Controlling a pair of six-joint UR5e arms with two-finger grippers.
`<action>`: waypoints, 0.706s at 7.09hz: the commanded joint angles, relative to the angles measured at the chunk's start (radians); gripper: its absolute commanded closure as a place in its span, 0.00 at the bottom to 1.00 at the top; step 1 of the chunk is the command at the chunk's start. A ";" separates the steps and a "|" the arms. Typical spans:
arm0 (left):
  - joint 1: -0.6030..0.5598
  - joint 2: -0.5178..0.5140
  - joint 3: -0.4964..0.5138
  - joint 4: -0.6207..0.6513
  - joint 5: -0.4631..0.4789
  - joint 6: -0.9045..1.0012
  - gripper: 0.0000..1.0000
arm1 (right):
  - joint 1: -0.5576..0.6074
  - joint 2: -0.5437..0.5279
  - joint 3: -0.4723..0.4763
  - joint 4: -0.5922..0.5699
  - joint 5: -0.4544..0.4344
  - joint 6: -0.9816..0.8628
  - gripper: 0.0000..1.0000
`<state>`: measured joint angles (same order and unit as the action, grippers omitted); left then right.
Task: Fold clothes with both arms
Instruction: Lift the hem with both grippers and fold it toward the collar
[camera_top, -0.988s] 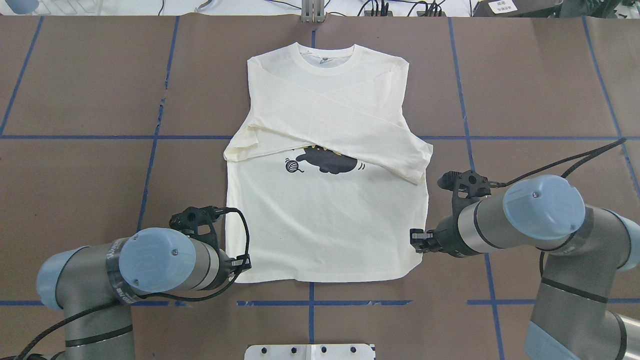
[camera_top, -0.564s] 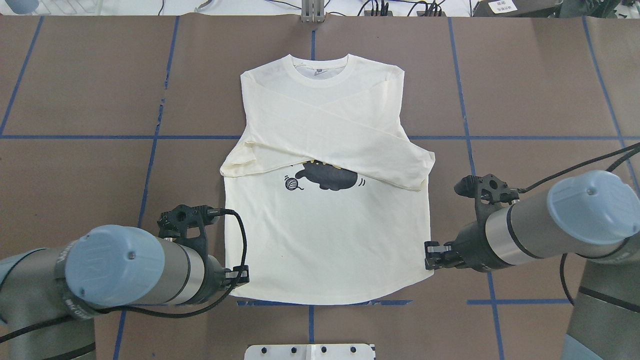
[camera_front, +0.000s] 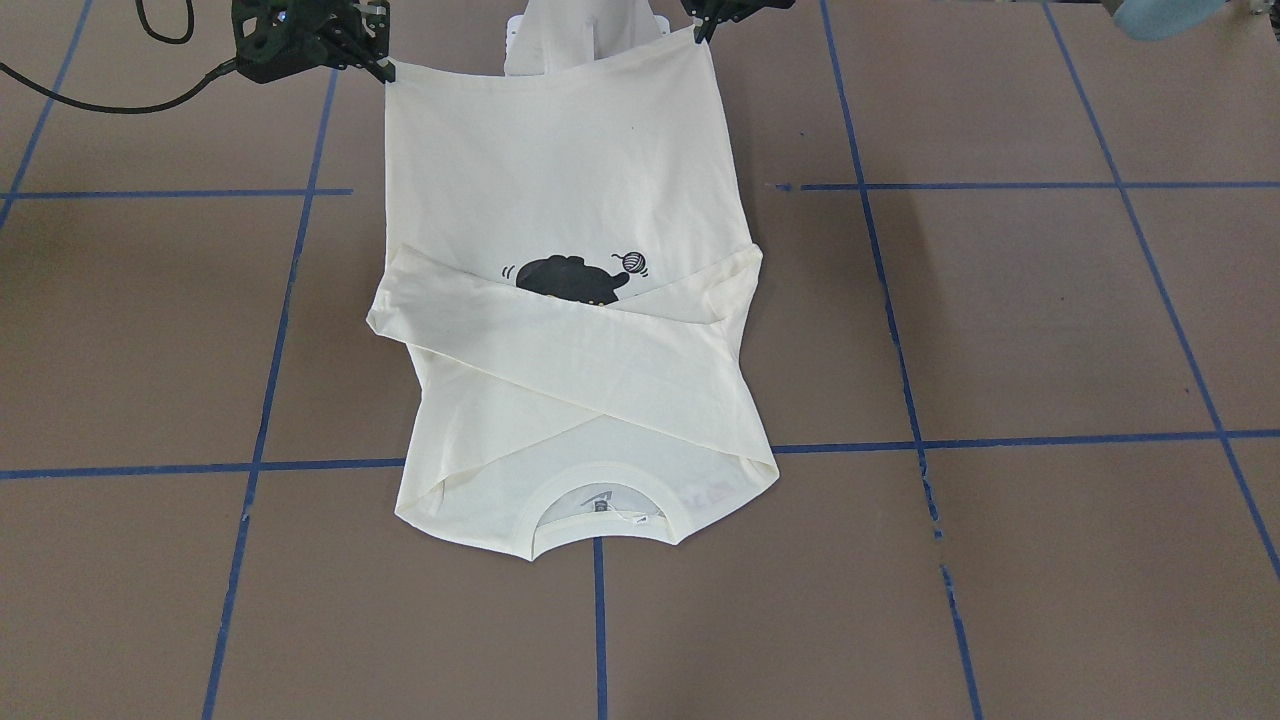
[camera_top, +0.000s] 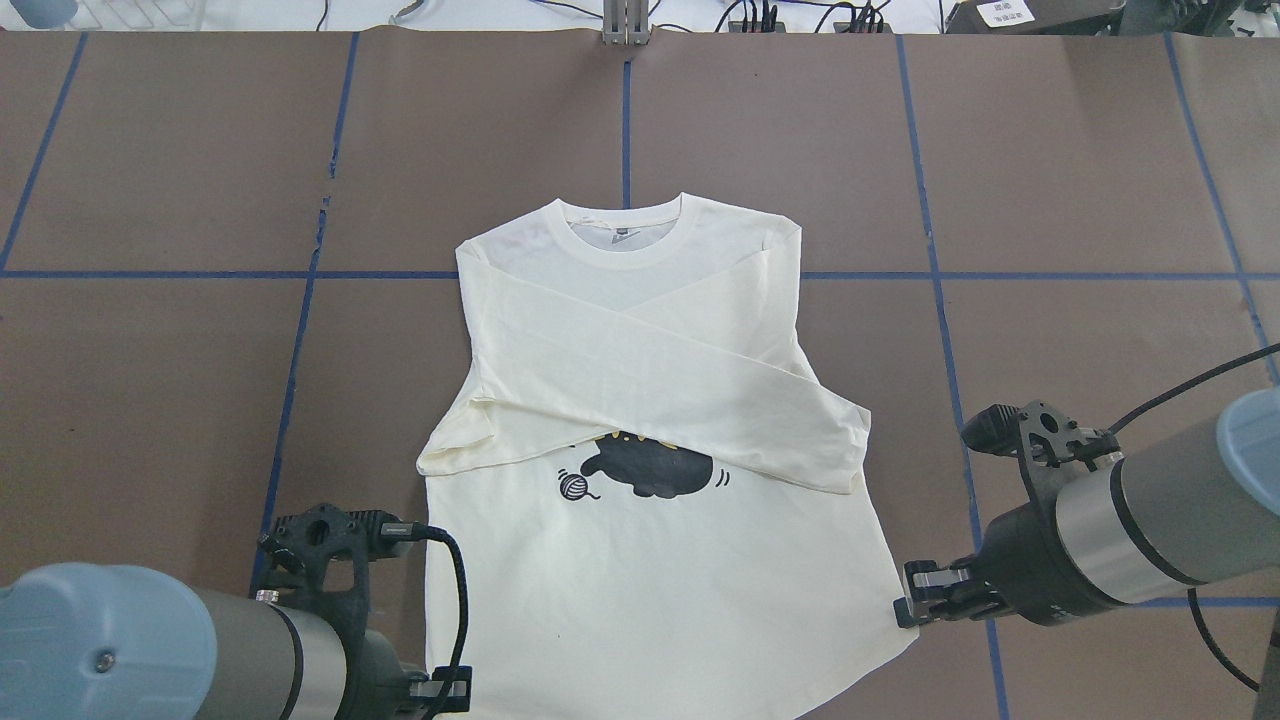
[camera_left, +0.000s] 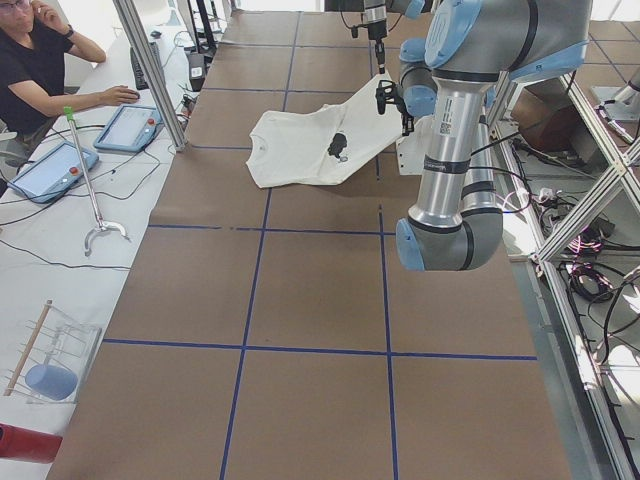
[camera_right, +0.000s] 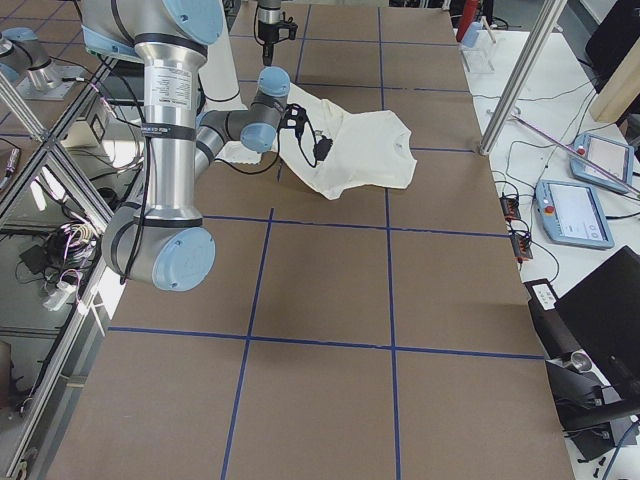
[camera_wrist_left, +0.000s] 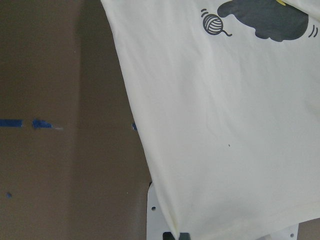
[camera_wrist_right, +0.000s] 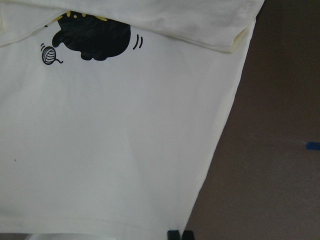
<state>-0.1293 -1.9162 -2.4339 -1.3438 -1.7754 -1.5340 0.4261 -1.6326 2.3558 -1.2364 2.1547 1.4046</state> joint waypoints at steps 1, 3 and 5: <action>-0.031 -0.007 0.016 0.000 0.007 0.003 1.00 | 0.037 0.038 -0.056 0.000 -0.007 -0.022 1.00; -0.194 -0.011 0.071 -0.003 -0.001 0.139 1.00 | 0.168 0.161 -0.203 0.000 -0.031 -0.135 1.00; -0.319 -0.021 0.131 -0.008 -0.010 0.230 1.00 | 0.238 0.227 -0.283 0.003 -0.136 -0.345 1.00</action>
<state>-0.3681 -1.9296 -2.3373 -1.3483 -1.7817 -1.3605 0.6132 -1.4558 2.1344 -1.2357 2.0741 1.1915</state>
